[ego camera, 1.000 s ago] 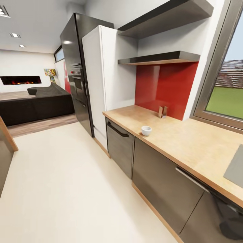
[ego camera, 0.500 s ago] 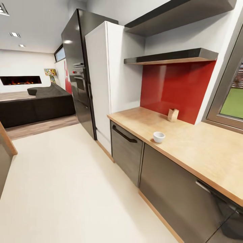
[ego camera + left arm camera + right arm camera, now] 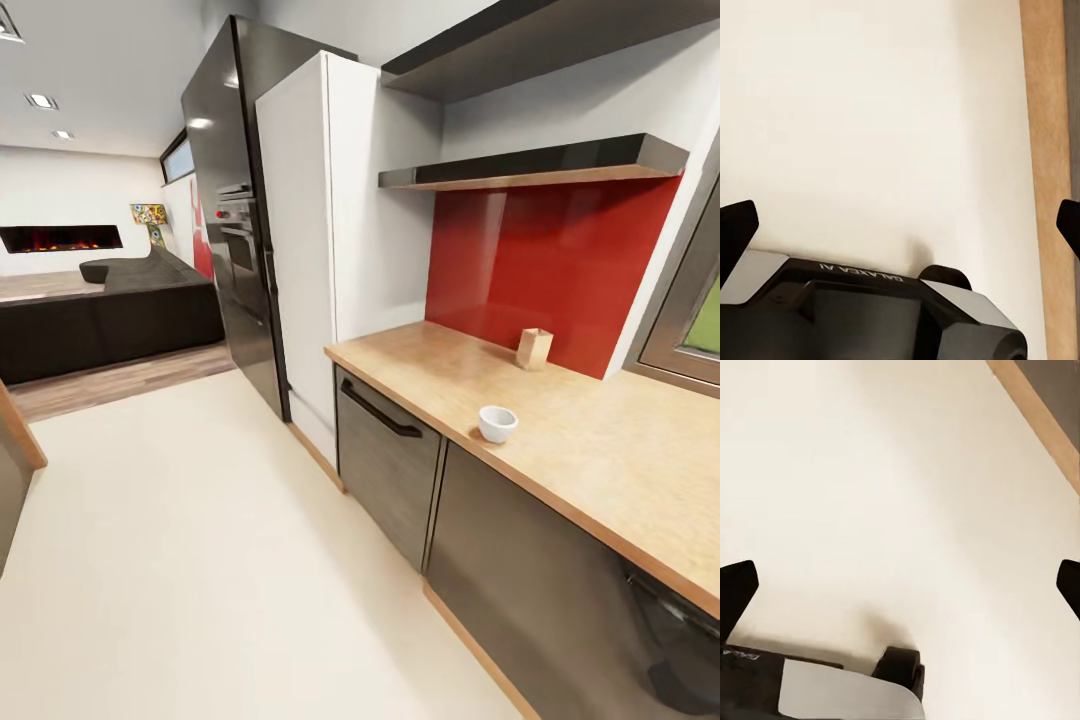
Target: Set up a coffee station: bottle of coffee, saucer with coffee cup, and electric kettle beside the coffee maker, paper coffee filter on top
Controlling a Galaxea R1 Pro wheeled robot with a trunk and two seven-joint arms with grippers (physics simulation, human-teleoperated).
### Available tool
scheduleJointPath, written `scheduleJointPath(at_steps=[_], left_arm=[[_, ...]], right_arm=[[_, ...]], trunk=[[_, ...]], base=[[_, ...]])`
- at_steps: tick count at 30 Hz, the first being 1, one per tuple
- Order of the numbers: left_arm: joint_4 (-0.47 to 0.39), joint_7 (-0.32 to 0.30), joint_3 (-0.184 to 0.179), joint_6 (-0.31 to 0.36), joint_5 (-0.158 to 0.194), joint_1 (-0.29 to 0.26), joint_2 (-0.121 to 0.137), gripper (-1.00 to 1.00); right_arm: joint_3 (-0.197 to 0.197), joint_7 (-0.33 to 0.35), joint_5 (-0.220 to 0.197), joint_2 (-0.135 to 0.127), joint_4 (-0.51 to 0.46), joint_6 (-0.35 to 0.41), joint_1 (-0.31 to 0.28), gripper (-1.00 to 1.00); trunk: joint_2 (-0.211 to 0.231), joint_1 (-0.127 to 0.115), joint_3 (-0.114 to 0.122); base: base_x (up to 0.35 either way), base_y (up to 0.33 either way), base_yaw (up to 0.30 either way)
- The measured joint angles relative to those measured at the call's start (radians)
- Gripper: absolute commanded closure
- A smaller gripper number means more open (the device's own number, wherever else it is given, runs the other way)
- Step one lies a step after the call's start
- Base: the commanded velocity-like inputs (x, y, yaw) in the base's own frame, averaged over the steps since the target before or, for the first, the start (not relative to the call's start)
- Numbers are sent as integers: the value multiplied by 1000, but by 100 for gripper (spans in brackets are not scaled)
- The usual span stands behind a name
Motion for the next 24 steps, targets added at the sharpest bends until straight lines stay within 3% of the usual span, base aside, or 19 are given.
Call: scheduleJointPath(at_steps=[1,5,7,10,11,18,22,24], left_arm=[[0,0,0,0,0,0,1,-100],[0,0,0,0,0,0,1,-100],[0,1,0,0,0,0,1,-100],[0,3,0,0,0,0,1,-100],[0,4,0,0,1,0,1,-100],[-1,6,2,0,0,0,2,-100],[-1,7,19,0,2,0,2,-100],[-1,8,35,-1,3,0,2,-100]], right_arm=[[-1,3,-1,50,-72,3,-4,-100],[2,7,0,107,-177,19,-7,-100],[9,15,-1,131,-257,78,-10,-100],[23,30,0,154,-370,172,-16,-100],[37,42,-2,165,-457,247,-19,-100],[99,71,-7,195,-842,523,-37,-100],[109,76,-8,217,-978,661,-83,-100],[113,78,-12,226,-1051,761,-138,-100]], trunk=[[0,0,0],[0,0,0],[0,0,0],[0,0,0],[0,0,0],[0,0,0],[0,0,0],[0,0,0]], base=[[3,1,0],[1,1,0],[0,0,0],[0,0,0],[0,0,0],[0,0,0],[0,0,0],[0,0,0]])
